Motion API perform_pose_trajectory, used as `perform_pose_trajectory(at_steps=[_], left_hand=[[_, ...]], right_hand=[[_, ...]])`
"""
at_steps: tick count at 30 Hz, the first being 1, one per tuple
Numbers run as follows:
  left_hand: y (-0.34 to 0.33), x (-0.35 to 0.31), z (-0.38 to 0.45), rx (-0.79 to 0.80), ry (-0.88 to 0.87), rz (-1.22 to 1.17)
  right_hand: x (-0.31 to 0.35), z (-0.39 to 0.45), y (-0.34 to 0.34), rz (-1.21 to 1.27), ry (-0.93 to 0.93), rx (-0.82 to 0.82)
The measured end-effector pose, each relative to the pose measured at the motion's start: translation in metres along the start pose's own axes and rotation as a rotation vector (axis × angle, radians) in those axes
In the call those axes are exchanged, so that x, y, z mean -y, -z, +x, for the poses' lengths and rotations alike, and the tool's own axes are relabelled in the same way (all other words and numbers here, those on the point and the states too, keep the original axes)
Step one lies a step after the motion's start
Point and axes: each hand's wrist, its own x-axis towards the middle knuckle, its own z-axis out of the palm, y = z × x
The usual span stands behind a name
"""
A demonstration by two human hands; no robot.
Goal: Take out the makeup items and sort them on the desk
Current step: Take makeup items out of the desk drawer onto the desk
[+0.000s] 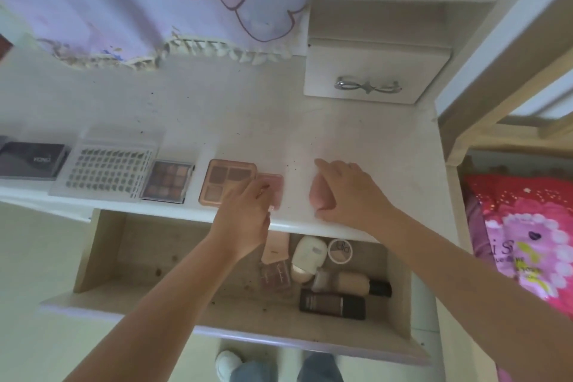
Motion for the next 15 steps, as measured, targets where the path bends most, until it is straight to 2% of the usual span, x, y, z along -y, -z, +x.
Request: perform_pose_trajectory(at_steps=[2, 7, 13, 14, 15], left_hand=[[0.006, 0.003, 0.003, 0.105, 0.04, 0.02], [0.009, 0.012, 0.018, 0.286, 0.062, 0.058], [0.019, 0.014, 0.021, 0.304, 0.035, 0.102], [0.02, 0.013, 0.018, 0.255, 0.011, 0.107], [0.019, 0.012, 0.014, 0.158, -0.036, 0.121]], right_hand=[[-0.004, -0.008, -0.006, 0.132, 0.009, -0.03], [-0.007, -0.004, -0.017, 0.214, 0.115, -0.056], [-0.003, 0.009, -0.017, 0.226, 0.154, -0.049], [-0.002, 0.008, -0.016, 0.213, 0.172, -0.086], [-0.002, 0.005, -0.017, 0.179, 0.218, -0.191]])
